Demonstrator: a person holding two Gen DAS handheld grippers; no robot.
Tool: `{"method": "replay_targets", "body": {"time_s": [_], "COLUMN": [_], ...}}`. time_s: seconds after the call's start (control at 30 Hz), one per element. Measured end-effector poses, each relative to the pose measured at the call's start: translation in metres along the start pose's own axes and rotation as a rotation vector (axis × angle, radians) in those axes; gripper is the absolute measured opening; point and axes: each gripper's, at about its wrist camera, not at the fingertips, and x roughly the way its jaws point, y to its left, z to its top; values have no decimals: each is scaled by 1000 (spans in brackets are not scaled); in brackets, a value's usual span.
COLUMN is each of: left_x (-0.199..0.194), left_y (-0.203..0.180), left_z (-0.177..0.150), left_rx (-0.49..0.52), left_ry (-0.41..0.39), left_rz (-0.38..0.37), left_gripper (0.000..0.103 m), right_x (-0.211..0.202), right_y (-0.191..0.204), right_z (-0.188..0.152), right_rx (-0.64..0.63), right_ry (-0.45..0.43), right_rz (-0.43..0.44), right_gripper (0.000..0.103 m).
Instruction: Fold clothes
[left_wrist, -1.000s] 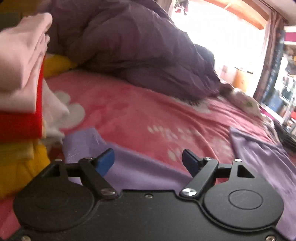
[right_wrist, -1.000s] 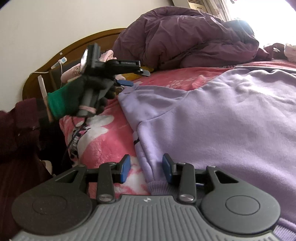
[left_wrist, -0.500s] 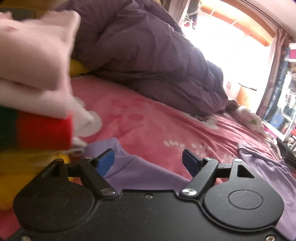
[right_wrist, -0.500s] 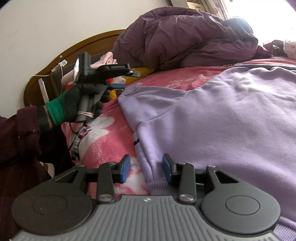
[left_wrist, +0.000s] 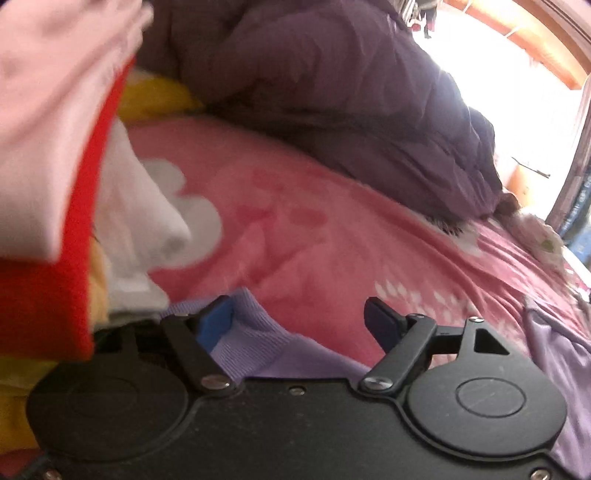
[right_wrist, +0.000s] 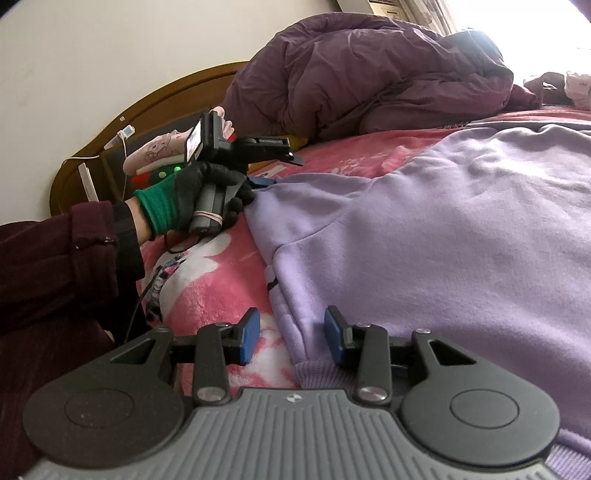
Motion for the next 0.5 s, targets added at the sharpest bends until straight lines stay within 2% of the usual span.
{"method": "replay_targets", "body": {"time_s": [0.23, 0.4, 0.5], "left_x": [-63, -101, -105], "left_y": [-35, -102, -134], "left_z": [-16, -64, -104], "left_rx": [148, 384, 479], "left_ry": [-55, -28, 22], "left_rz": [-40, -50, -24], "left_gripper": [81, 81, 73], "right_x": [0, 0, 0], "right_y": [-2, 0, 6], "right_z": [-2, -2, 1], "right_rx": [16, 3, -16], "right_ry": [-12, -14, 1], "right_rz": [11, 1, -20], "right_gripper": [40, 40, 40]}}
